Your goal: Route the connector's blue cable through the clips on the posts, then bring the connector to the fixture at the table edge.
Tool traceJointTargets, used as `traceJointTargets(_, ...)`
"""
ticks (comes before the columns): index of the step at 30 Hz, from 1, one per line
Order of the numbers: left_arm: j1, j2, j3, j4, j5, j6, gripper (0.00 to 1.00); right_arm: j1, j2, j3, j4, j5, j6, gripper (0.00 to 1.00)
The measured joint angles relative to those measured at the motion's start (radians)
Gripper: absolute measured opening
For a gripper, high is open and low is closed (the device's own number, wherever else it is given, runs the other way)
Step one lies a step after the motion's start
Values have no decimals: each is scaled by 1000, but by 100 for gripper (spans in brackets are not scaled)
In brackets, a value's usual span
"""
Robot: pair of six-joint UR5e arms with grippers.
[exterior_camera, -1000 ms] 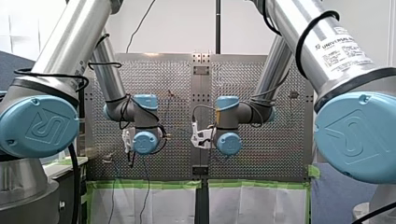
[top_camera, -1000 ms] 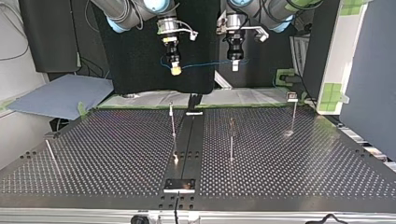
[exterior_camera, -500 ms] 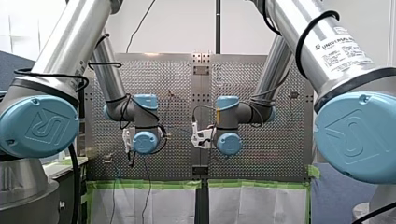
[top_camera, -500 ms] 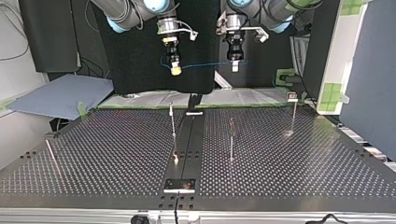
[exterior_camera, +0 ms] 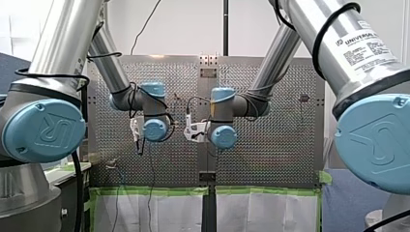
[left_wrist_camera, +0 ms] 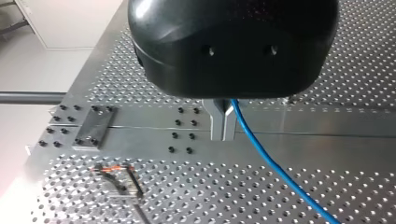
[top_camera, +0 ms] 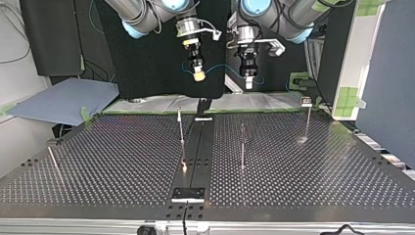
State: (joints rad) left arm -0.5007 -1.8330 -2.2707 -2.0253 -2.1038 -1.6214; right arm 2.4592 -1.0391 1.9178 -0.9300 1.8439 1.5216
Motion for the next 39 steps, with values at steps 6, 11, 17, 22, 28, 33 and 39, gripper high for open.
traceJointTargets(6,0,34,1,-55,0,0,1,5,0,-9,52,0,0,0)
traceJointTargets(11,4,34,-2,-84,-3,0,1,5,0,-10,94,0,1,0)
traceJointTargets(17,30,50,-11,-86,-28,1,1,-9,-25,-40,142,24,25,0)
traceJointTargets(22,44,79,-11,-94,-49,8,1,-23,-71,-66,191,34,71,0)
traceJointTargets(28,61,83,3,-127,-63,14,1,-52,-120,-73,240,35,103,0)
traceJointTargets(33,78,84,29,-145,-61,20,1,-76,-157,-84,270,31,107,0)
traceJointTargets(39,104,84,74,-178,-52,26,1,-105,-167,-120,310,26,105,0)
